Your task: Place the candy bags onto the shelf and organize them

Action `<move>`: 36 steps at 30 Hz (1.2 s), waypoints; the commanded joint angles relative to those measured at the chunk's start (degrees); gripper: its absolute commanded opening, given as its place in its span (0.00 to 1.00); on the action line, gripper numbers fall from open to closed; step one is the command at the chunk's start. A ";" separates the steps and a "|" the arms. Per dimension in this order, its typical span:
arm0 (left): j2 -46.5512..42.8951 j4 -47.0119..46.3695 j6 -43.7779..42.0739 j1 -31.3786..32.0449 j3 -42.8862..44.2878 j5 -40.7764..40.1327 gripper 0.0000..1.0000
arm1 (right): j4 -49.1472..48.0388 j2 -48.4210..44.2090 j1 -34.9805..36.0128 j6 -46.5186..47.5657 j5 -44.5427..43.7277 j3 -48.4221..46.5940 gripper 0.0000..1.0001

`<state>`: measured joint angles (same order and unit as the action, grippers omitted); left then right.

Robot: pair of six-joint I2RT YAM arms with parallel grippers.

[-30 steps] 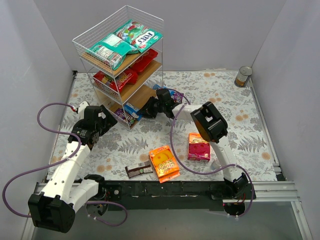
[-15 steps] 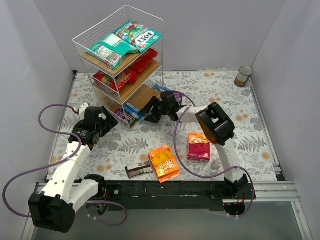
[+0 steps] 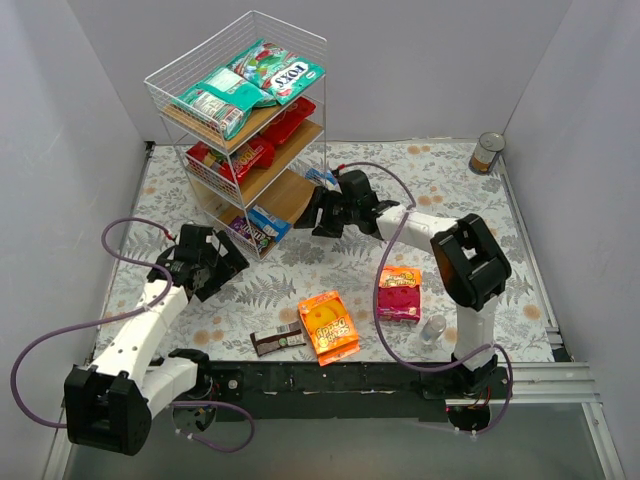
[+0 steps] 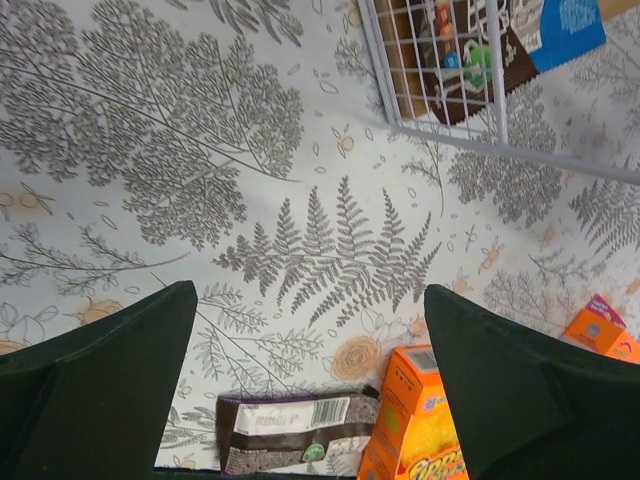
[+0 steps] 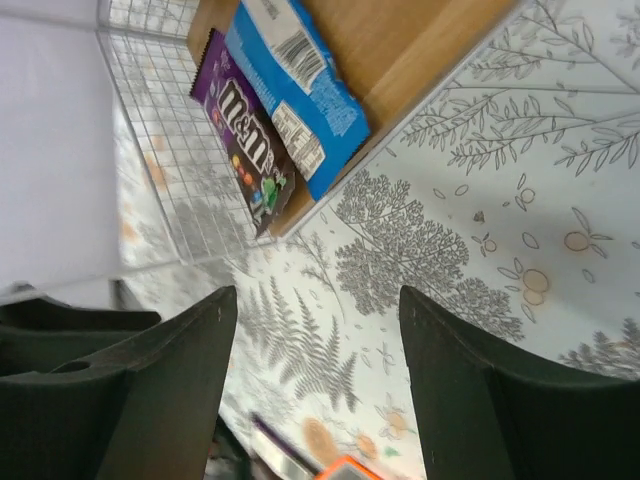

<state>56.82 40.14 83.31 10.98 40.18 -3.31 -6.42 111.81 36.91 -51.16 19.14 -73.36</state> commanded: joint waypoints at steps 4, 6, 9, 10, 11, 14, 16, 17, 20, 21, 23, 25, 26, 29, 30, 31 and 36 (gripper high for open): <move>1.72 -2.17 2.03 -0.17 -2.65 8.94 0.98 | 14.50 -12.04 9.05 36.37 -4.12 -0.92 0.73; 2.42 -1.65 4.13 -0.26 -2.92 8.67 0.98 | 14.06 -14.68 13.25 40.15 -2.71 2.25 0.73; 4.18 -0.94 6.77 -0.17 -2.48 8.24 0.98 | 15.11 -16.36 19.66 46.39 -2.35 5.77 0.73; 4.70 -0.85 7.30 -0.26 -2.48 7.45 0.98 | 15.90 -16.62 21.17 48.85 -3.22 6.38 0.73; 4.79 -0.68 7.83 -0.17 -2.39 7.09 0.98 | 16.17 -16.80 22.67 50.18 -3.66 7.17 0.73; 5.84 0.72 9.76 -0.17 -1.34 5.26 0.98 | 16.96 -16.63 27.68 54.29 -4.28 9.55 0.73; 6.37 1.60 10.73 -0.17 0.15 4.81 0.98 | 18.01 -15.66 31.02 56.07 -5.33 9.82 0.73; 6.72 2.04 10.91 -0.26 0.59 4.46 0.98 | 18.54 -15.22 32.08 57.91 -5.86 9.73 0.73; 6.73 3.01 11.35 -0.26 1.12 4.10 0.98 | 18.90 -13.99 34.72 59.15 -9.47 9.73 0.73; 6.90 3.45 11.35 -0.17 1.21 4.10 0.98 | 18.46 -13.99 34.99 59.50 -9.90 9.82 0.73; 6.90 3.98 11.18 -0.17 1.30 4.01 0.98 | 16.61 -13.46 35.16 59.94 -11.14 10.35 0.73; 6.90 4.33 11.17 -0.26 1.13 4.10 0.98 | 16.52 -11.98 35.34 61.17 -12.27 9.65 0.73; 6.90 4.51 11.17 -0.17 0.95 4.45 0.98 | 16.61 -11.44 35.60 61.78 -12.80 8.95 0.73; 6.90 4.68 11.17 -0.17 0.51 5.16 0.98 | 16.26 -9.86 36.74 64.42 -14.91 8.67 0.72; 6.82 4.68 11.17 -0.17 0.42 5.24 0.98 | 15.56 -9.77 37.36 65.12 -15.35 9.20 0.71; 6.90 4.68 11.17 -0.26 0.33 5.51 0.98 | 14.69 -10.12 37.62 66.26 -15.01 9.72 0.71; 7.96 4.60 10.56 -0.26 0.51 6.04 0.98 | 14.59 -9.07 39.12 67.24 -13.78 8.07 0.70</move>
<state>64.36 43.75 93.91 10.98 39.53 2.15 10.37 102.39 74.63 13.34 5.43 -63.07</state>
